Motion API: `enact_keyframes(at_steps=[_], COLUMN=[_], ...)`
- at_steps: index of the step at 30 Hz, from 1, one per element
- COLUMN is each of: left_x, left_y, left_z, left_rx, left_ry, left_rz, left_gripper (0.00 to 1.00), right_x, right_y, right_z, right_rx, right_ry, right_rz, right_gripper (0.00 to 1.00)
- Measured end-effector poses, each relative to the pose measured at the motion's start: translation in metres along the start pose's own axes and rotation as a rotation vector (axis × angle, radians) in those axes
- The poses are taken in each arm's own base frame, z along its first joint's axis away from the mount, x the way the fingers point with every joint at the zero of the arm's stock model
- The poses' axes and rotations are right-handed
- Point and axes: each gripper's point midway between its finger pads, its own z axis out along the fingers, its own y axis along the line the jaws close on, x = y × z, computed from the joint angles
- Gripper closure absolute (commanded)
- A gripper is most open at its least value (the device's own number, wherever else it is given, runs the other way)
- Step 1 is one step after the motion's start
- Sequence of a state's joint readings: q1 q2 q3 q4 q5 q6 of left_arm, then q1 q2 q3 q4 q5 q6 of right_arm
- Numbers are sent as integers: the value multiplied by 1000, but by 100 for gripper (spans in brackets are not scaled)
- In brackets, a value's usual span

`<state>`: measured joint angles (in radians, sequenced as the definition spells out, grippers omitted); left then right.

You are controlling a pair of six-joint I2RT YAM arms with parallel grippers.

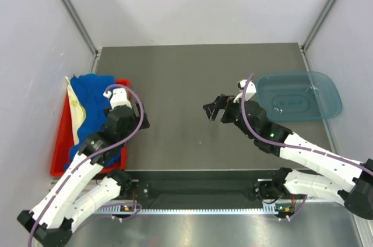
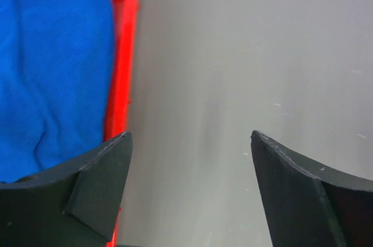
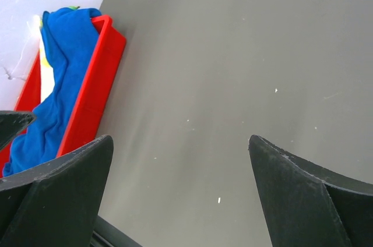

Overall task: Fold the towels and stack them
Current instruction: Grab crumpled towel

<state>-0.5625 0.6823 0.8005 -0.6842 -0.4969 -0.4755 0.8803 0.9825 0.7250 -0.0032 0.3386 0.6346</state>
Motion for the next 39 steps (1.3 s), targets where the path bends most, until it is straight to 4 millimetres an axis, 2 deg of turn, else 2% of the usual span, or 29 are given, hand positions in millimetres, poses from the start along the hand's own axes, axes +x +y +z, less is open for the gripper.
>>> enact_keyframes(at_steps=[3,6,9,12,17,24,29,35,39], left_x=[1,-4,-6,-11,-20,-14,-8,-12,-4], left_y=[10,34,87,136,186,219,237,245,249], left_z=[14,39,61,71,94,139,152,165,171], left_rx=[-111,-258,-434,-592,-747,-919,-1001,-1023,-1035], left_ry=[47,105,154,175,170,188,191,184,207], left_rz=[-1,-52,-185,-308,-448,-494,-490,-493,-488], left_gripper=[24,27,27,28,30,26,21,22,25], right_x=[1,-1,-6,-7,-2,7,9,0,-2], right_y=[-1,-1,1,2,2,6,10,16,17], right_z=[-1,-5,-8,-10,-10,-8,-10,-16,-18], right_rx=[5,2,-8,-16,-28,-53,-72,-89,-92], right_ry=[4,2,-11,-14,3,43,68,62,58], right_rz=[-6,-5,0,3,1,-4,-7,-3,-1], right_gripper=[0,0,0,0,0,0,0,0,0])
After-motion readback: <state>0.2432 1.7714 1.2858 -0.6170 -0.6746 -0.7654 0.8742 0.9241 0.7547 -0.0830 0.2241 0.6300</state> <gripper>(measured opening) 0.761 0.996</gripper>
